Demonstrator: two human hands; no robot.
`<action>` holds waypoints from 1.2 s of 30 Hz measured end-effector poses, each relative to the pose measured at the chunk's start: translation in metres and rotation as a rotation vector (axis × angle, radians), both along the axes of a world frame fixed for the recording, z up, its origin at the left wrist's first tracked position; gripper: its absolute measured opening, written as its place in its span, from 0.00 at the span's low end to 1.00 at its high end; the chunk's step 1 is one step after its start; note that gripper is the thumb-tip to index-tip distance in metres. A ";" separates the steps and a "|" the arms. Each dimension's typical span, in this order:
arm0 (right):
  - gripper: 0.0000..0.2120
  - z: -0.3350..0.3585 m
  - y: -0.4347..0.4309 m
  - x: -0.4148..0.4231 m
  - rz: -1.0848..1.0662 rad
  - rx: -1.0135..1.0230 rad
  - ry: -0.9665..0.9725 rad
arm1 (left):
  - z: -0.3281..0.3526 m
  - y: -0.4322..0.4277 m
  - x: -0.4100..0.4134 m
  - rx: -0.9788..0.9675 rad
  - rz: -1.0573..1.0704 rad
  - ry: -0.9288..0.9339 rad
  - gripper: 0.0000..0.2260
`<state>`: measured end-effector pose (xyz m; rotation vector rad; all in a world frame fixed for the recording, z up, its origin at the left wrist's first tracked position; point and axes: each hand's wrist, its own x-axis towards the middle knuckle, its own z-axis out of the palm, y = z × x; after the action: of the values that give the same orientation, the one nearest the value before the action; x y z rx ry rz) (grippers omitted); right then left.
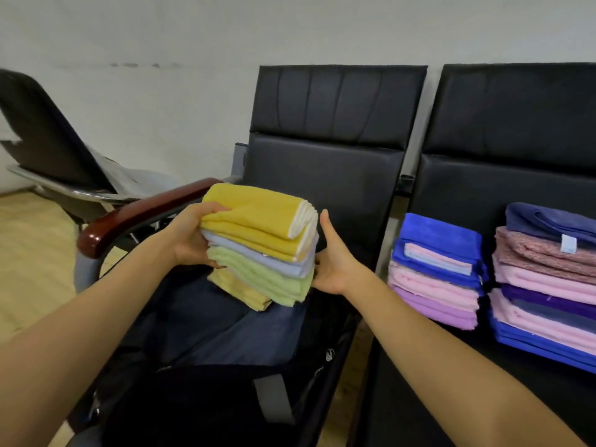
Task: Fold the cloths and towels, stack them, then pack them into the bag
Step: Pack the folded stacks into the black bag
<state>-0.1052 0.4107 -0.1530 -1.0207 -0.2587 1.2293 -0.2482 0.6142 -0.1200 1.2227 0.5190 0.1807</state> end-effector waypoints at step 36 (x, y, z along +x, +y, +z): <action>0.50 -0.134 0.141 -0.033 -0.173 -0.503 -0.463 | -0.144 0.049 0.022 -0.240 0.390 0.359 0.42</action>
<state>-0.1385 0.5518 -0.2874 -1.7300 -0.2151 0.9034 -0.2262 0.6631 -0.2637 0.9114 1.0630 0.2222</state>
